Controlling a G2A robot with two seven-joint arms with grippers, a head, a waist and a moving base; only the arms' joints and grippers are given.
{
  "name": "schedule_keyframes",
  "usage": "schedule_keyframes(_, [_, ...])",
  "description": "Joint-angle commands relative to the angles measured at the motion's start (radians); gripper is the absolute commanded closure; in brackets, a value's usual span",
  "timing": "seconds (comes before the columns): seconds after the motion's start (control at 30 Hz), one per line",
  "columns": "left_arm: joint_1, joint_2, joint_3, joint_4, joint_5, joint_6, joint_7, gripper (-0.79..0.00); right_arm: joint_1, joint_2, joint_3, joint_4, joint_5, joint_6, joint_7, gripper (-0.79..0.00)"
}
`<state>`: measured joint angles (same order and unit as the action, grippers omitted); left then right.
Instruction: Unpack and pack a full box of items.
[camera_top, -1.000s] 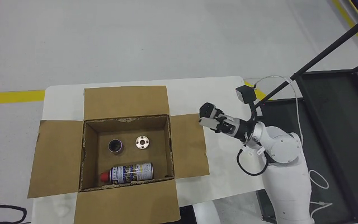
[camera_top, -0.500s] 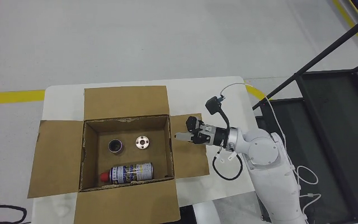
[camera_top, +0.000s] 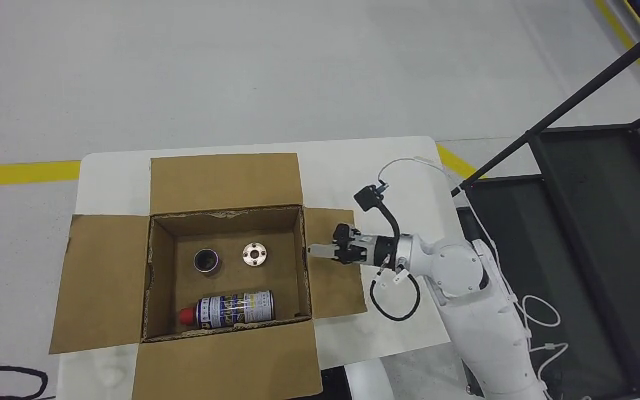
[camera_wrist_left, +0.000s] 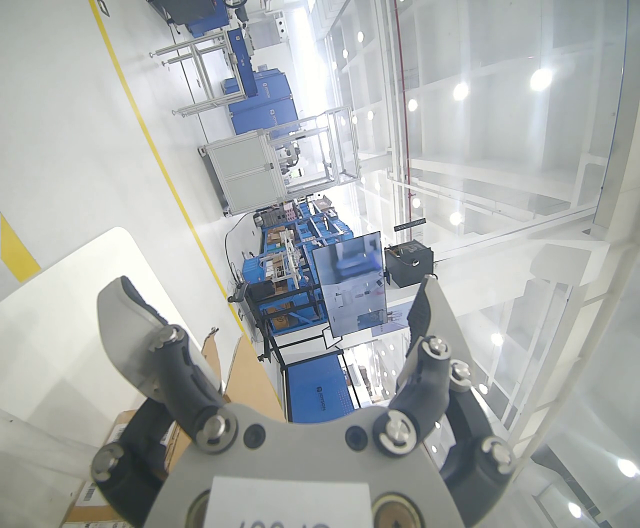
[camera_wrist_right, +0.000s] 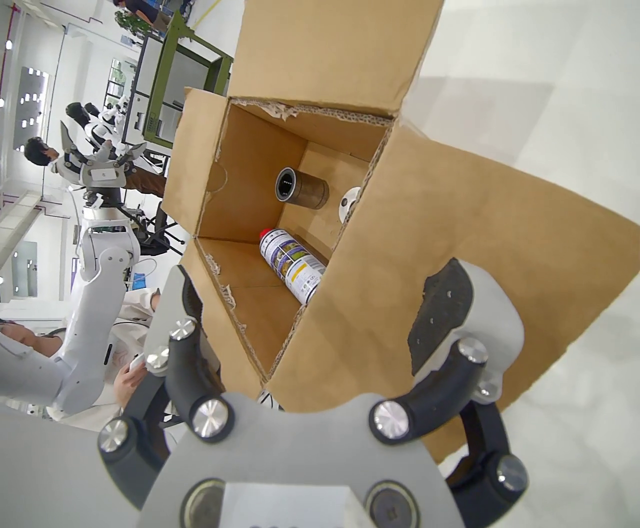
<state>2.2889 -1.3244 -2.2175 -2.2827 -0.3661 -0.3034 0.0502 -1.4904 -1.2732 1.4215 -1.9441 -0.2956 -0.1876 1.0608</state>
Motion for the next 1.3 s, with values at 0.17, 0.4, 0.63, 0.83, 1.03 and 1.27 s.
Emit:
schedule_keyframes(0.17, [0.000, 0.000, 0.000, 0.000, 0.000, 0.000, 0.000, -0.785, 0.010, 0.006, -0.033, -0.119, 0.132, -0.030, 0.008, -0.785])
schedule_keyframes(0.4, [0.000, 0.000, 0.000, 0.000, 0.000, 0.000, 0.000, -0.785, 0.086, 0.010, -0.198, -0.200, -0.094, -0.147, 0.029, -0.785])
schedule_keyframes(0.63, [0.000, 0.000, 0.000, 0.000, 0.000, 0.000, 0.000, -0.785, 0.206, -0.003, -0.392, -0.153, -0.338, -0.191, -0.043, -0.785])
schedule_keyframes(0.83, [0.000, 0.000, 0.000, 0.000, 0.000, 0.000, 0.000, -0.785, 0.291, -0.016, -0.513, -0.103, -0.582, -0.224, -0.143, -0.785])
schedule_keyframes(1.03, [0.000, 0.000, 0.000, 0.000, 0.000, 0.000, 0.000, -0.785, 0.346, -0.028, -0.592, -0.038, -0.769, -0.187, -0.213, -0.785])
schedule_keyframes(1.27, [0.000, 0.000, 0.000, 0.000, 0.000, 0.000, 0.000, -0.785, 0.358, -0.036, -0.611, 0.002, -0.750, -0.157, -0.221, -0.785])
